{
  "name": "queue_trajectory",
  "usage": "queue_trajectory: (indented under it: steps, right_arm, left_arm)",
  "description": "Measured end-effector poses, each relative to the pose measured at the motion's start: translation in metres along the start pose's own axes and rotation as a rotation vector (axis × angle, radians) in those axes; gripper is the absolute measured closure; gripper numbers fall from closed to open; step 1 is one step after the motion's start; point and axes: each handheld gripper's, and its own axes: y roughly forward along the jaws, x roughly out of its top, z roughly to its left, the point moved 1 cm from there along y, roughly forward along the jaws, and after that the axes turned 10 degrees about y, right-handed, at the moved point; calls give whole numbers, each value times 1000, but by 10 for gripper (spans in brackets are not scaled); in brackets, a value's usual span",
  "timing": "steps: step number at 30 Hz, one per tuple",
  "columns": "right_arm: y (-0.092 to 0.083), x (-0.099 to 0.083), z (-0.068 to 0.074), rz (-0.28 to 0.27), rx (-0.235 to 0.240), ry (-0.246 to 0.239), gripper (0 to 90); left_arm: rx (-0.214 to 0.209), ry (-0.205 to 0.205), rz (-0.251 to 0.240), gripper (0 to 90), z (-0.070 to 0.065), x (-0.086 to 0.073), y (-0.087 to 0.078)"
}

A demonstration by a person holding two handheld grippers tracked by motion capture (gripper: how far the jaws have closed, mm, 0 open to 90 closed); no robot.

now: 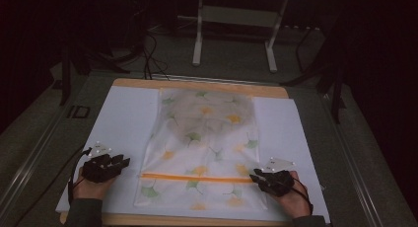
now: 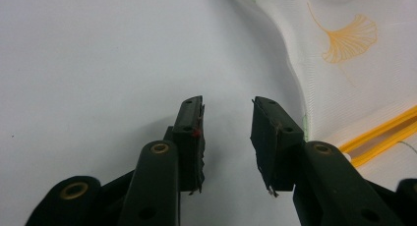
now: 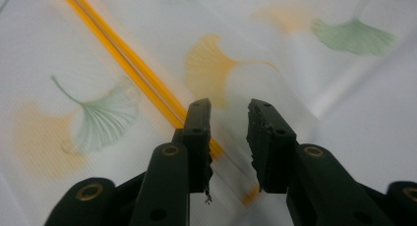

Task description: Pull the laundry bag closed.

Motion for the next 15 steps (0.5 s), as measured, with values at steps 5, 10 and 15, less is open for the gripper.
queue_trajectory:
  steps: [5,10,15]
  right_arm:
    - [12,11,13,16,34,-44,721]
    - [21,23,25,32,70,-86,742]
    - [28,37,41,43,103,-136,726]
  left_arm:
    - [-12,20,-4,650,-1,1,0]
    - [-26,21,-18,657,0,1,-2]
    - [-36,26,-26,656,1,2,-3]
